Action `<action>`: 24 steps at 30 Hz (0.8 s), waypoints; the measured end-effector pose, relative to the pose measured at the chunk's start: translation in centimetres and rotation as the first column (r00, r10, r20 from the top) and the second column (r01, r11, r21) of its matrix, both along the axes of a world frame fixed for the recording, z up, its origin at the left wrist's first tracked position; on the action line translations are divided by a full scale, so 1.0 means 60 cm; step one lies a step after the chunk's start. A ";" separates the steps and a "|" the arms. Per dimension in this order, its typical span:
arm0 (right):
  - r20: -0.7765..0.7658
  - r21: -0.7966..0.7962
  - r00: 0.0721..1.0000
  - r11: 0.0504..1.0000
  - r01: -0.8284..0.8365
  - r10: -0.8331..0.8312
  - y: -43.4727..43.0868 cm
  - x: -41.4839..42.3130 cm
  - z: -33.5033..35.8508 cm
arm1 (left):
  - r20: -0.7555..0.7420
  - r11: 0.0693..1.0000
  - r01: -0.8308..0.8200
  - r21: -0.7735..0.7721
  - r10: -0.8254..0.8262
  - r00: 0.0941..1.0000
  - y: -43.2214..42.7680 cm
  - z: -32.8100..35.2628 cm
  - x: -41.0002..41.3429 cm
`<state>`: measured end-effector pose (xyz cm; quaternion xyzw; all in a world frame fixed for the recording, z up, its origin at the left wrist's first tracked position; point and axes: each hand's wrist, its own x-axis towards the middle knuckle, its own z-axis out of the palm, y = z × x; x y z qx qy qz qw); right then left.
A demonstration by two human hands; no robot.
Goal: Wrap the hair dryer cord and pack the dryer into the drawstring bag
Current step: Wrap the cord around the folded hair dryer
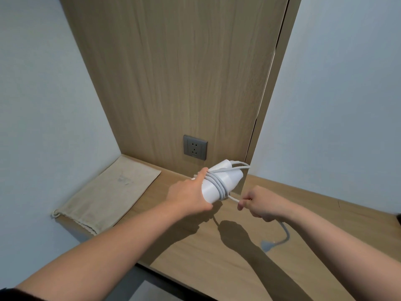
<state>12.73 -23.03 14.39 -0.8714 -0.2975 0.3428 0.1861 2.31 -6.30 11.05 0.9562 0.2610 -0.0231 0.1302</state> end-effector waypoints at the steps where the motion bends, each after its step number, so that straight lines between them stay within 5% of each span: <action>1: 0.032 -0.002 0.999 1.000 -0.029 0.029 0.001 0.001 0.002 | -0.004 0.999 0.014 0.053 -0.014 1.000 0.003 0.001 -0.001; 8: 0.352 -0.103 0.892 0.959 -0.264 0.284 0.020 0.013 0.009 | -0.016 0.911 0.182 0.371 -0.189 0.982 0.012 0.005 0.003; 13: 0.311 -0.098 0.859 0.913 -0.397 0.407 0.023 0.019 0.053 | -0.055 0.813 0.265 0.518 -0.277 0.959 0.019 0.009 0.000; 18: 0.184 0.085 0.896 0.902 -0.424 0.404 0.026 0.029 0.118 | -0.152 0.722 0.400 0.565 -0.386 0.910 0.026 0.002 0.001; 24: 0.625 0.128 0.754 0.927 -0.354 0.202 0.044 0.054 0.116 | -0.132 0.680 0.497 0.539 -0.514 0.847 0.031 -0.007 -0.006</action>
